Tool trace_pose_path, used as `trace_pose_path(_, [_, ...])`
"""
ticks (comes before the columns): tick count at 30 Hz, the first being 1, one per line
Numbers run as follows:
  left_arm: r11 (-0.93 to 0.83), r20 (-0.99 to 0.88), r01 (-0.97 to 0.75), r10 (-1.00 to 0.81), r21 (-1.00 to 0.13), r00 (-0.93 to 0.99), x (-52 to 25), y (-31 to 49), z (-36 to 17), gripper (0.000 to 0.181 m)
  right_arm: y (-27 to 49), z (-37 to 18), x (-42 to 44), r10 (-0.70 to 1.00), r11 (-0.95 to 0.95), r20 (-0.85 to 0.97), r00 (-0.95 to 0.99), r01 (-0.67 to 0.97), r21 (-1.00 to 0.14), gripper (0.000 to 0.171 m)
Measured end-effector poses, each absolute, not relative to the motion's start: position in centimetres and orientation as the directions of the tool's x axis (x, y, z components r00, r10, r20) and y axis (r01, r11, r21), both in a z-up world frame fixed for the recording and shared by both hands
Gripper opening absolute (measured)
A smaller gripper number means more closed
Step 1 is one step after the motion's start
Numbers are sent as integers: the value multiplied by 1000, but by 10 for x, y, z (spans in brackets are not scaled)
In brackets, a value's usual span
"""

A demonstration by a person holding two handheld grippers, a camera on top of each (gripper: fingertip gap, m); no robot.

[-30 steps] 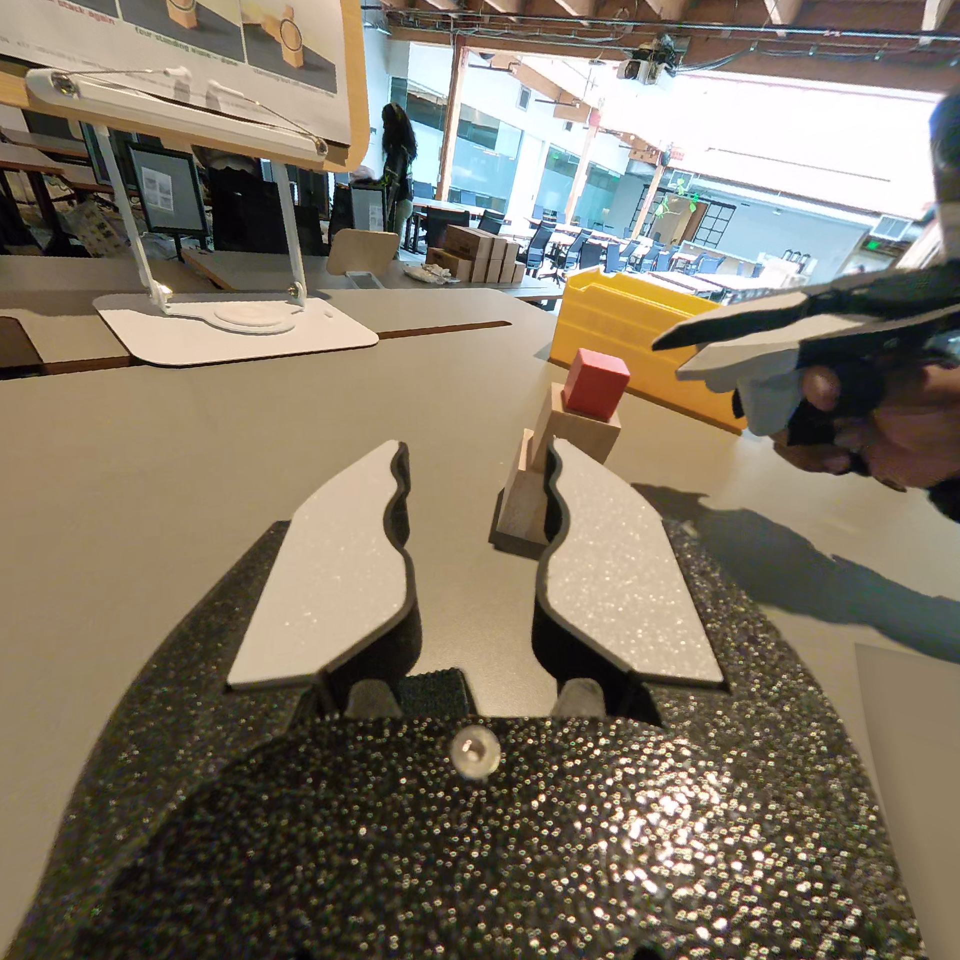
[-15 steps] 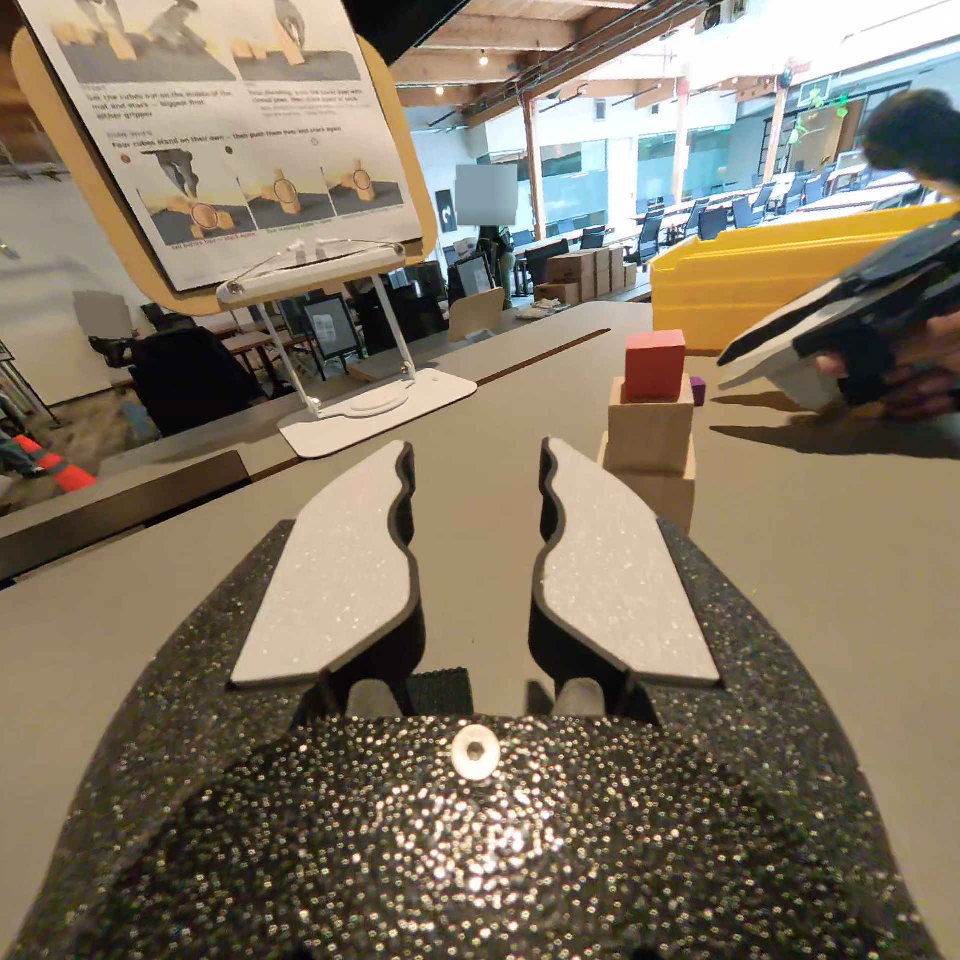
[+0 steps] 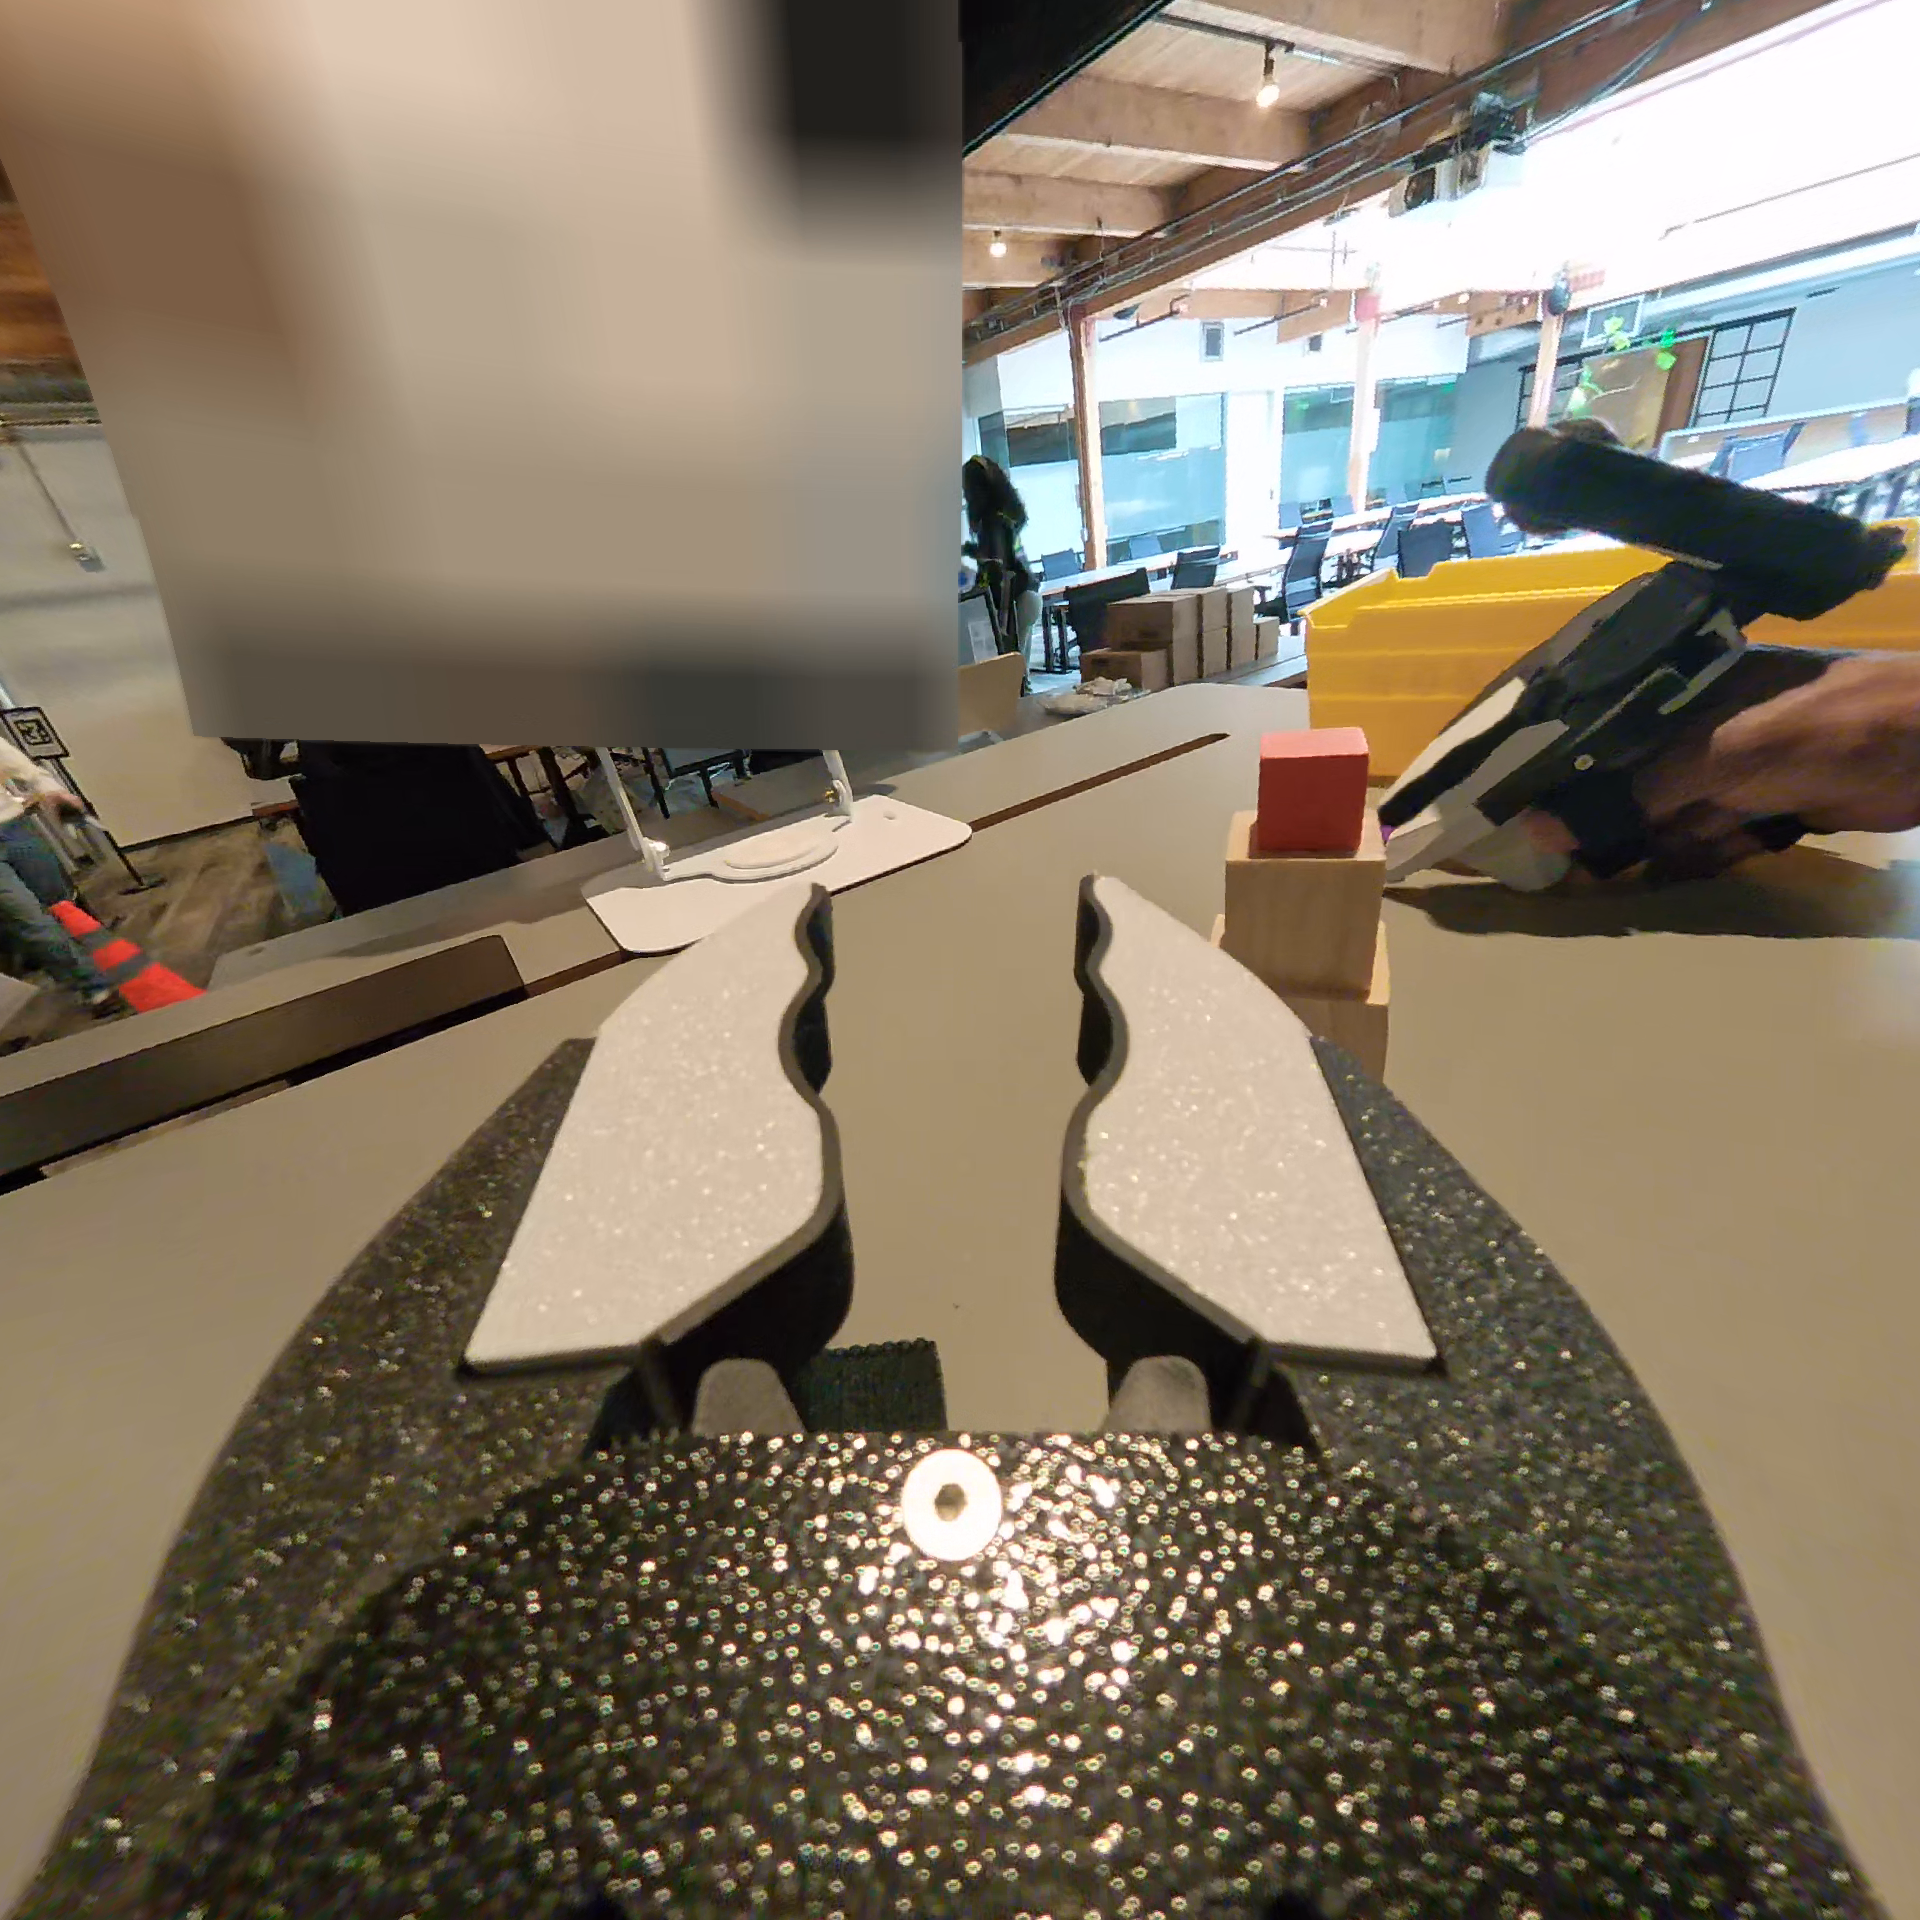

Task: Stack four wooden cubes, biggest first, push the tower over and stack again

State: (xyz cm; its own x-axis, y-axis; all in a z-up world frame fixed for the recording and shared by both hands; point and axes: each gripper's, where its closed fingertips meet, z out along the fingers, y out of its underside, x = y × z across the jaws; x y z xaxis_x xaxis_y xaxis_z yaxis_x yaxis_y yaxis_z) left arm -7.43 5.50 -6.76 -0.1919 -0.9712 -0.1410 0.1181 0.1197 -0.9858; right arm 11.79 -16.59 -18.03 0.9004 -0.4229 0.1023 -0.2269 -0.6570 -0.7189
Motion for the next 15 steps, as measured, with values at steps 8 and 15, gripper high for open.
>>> trace_pose_path(8, [143,-164,118,-969,-983,-183,-75,53,-68,43,-147,-151,94,-402,-532,-73,913,-298,-793,21])
trace_pose_path(15, [125,-146,117,-972,-985,-185,-75,55,-68,42,-85,-47,20,-95,-451,-24,995,-64,-890,21])
